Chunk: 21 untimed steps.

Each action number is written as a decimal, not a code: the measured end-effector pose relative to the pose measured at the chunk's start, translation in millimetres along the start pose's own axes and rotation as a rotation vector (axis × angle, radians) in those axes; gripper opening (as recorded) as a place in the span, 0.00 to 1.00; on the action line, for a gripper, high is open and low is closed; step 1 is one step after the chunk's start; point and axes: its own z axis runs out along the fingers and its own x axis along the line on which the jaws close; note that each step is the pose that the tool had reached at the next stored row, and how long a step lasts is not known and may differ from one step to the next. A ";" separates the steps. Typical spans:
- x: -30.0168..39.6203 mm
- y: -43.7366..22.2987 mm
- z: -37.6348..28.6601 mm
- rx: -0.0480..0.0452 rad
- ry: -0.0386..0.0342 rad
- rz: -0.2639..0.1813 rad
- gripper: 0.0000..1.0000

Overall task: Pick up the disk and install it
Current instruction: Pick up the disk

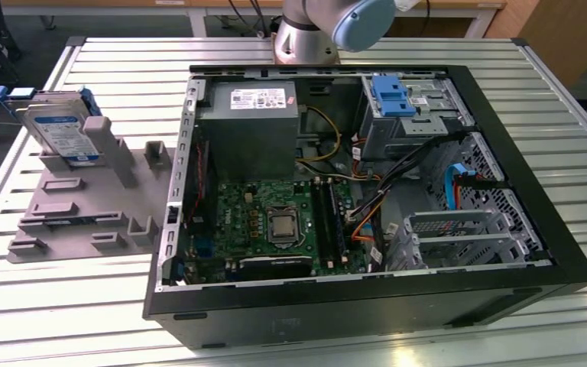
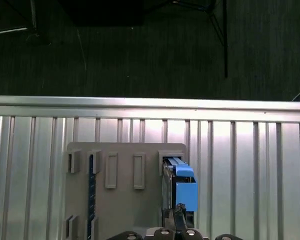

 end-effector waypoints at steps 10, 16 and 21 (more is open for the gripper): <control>0.0 0.2 0.2 0.0001 0.0000 0.000 0.23; 0.0 0.3 0.2 0.0001 0.0000 0.000 0.47; 0.0 0.3 0.2 0.0001 0.0000 0.000 0.59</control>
